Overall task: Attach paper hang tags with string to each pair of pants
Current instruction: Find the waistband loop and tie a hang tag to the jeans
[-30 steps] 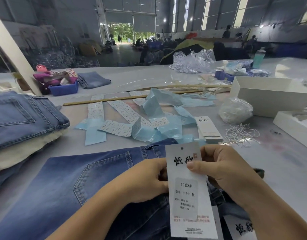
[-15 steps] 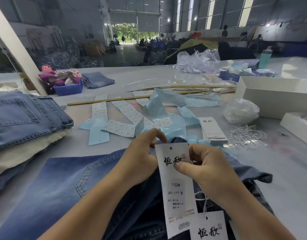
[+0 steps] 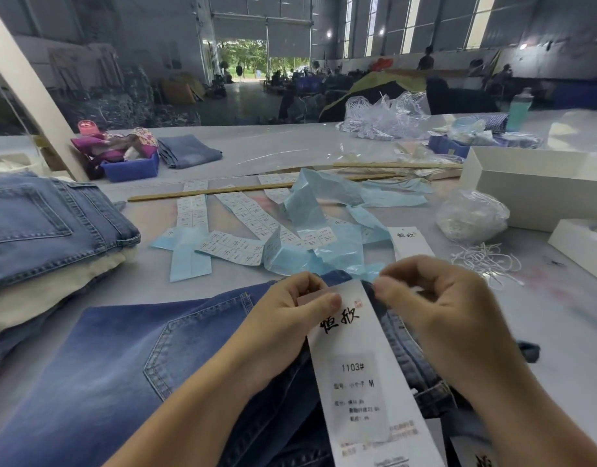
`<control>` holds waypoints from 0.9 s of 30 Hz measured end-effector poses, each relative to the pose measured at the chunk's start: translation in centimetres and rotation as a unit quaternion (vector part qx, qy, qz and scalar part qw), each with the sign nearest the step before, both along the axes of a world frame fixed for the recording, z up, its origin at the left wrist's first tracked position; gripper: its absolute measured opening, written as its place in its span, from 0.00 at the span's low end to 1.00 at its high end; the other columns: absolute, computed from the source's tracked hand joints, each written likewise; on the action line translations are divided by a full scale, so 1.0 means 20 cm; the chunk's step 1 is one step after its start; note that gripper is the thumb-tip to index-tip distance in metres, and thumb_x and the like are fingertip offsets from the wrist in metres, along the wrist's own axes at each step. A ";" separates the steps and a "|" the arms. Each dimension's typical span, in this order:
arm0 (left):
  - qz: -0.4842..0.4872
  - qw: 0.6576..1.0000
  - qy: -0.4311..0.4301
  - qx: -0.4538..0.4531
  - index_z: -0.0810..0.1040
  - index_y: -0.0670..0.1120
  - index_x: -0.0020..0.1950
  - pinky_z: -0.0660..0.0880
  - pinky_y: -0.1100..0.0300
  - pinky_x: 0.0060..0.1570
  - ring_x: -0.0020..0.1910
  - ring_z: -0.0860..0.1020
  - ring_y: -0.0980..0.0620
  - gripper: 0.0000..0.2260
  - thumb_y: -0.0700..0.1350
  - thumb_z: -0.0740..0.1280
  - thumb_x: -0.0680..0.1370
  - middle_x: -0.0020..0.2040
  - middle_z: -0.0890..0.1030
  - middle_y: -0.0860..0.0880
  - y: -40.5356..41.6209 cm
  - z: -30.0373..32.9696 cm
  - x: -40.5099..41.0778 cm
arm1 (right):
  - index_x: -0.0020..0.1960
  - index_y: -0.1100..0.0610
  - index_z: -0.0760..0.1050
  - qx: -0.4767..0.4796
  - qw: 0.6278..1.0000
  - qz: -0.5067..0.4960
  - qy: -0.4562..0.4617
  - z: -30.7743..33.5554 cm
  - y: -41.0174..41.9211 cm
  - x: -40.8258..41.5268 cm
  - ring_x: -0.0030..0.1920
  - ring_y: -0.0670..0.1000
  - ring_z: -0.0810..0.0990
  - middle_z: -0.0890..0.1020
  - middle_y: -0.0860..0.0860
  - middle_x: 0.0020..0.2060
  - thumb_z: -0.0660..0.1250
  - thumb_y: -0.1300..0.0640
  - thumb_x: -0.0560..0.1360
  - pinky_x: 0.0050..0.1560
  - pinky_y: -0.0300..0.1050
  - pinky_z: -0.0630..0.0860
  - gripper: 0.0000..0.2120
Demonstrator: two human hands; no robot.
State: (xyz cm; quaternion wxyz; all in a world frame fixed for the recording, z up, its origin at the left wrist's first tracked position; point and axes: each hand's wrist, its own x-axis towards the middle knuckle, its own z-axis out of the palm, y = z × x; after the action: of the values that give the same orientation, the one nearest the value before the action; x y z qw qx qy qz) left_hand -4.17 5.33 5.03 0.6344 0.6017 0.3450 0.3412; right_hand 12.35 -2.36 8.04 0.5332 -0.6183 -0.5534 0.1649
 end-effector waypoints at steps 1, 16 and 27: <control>0.008 1.000 0.023 0.018 0.75 0.46 0.42 0.74 0.63 0.34 0.35 0.79 0.53 0.06 0.44 0.69 0.78 0.40 0.84 0.45 -0.01 -0.01 0.00 | 0.38 0.49 0.81 0.036 0.999 -0.013 0.003 0.02 -0.01 0.00 0.24 0.44 0.75 0.84 0.45 0.33 0.71 0.54 0.73 0.24 0.33 0.70 0.05; -0.064 0.990 -0.039 0.121 0.82 0.41 0.53 0.75 0.60 0.51 0.47 0.83 0.50 0.10 0.45 0.66 0.78 0.43 0.85 0.46 -0.07 -0.04 0.01 | 0.52 0.49 0.70 -0.113 0.975 0.183 0.056 -0.06 0.05 -0.02 0.24 0.41 0.69 0.79 0.49 0.27 0.63 0.56 0.74 0.26 0.31 0.65 0.07; 0.040 0.997 -0.026 0.057 0.83 0.50 0.40 0.74 0.65 0.34 0.33 0.79 0.54 0.06 0.47 0.68 0.75 0.36 0.83 0.49 -0.04 -0.06 -0.04 | 0.39 0.47 0.82 -0.090 0.975 0.034 -0.198 -0.01 -0.03 0.07 0.33 0.45 0.78 0.82 0.44 0.30 0.69 0.56 0.74 0.37 0.43 0.74 0.06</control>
State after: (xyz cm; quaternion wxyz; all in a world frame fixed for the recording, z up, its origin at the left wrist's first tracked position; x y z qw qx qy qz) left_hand -4.91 4.50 3.83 0.5934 0.6137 0.3320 0.4013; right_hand 13.65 -2.86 7.79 0.3489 -0.6649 -0.6517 0.1066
